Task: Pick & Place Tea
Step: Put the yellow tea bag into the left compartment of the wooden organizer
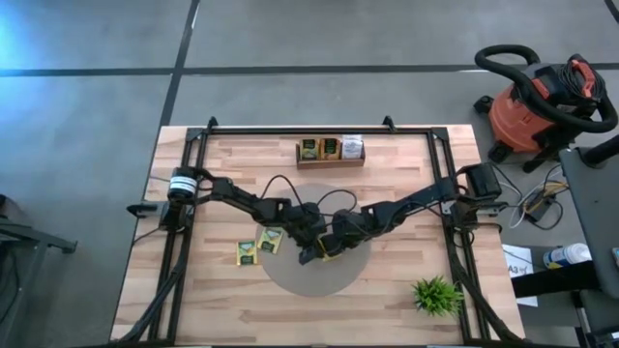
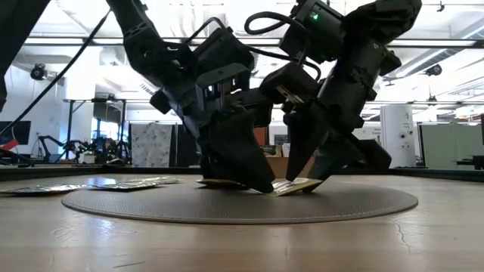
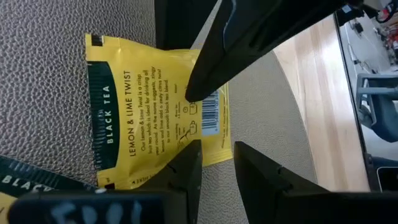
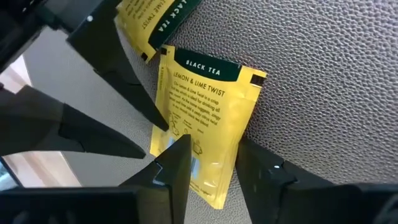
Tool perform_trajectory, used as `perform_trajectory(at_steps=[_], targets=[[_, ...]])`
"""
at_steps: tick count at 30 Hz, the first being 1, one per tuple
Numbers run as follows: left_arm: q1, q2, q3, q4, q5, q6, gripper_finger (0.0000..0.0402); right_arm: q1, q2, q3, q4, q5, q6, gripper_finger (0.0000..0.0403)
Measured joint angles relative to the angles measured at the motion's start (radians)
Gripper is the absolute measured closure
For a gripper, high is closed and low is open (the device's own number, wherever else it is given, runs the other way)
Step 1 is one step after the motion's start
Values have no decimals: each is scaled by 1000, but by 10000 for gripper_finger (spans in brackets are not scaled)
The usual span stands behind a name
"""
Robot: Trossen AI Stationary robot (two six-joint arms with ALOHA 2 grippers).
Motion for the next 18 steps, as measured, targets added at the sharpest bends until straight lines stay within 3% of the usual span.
perform_trajectory(at_steps=[7, 18], targets=[[-1, -13, -3, -3, -21, 3, 305, 0, -7, -1, -3, 14, -84, 303], [1, -41, -5, -6, -62, -36, 305, 0, -27, -2, -1, 72, -196, 390]])
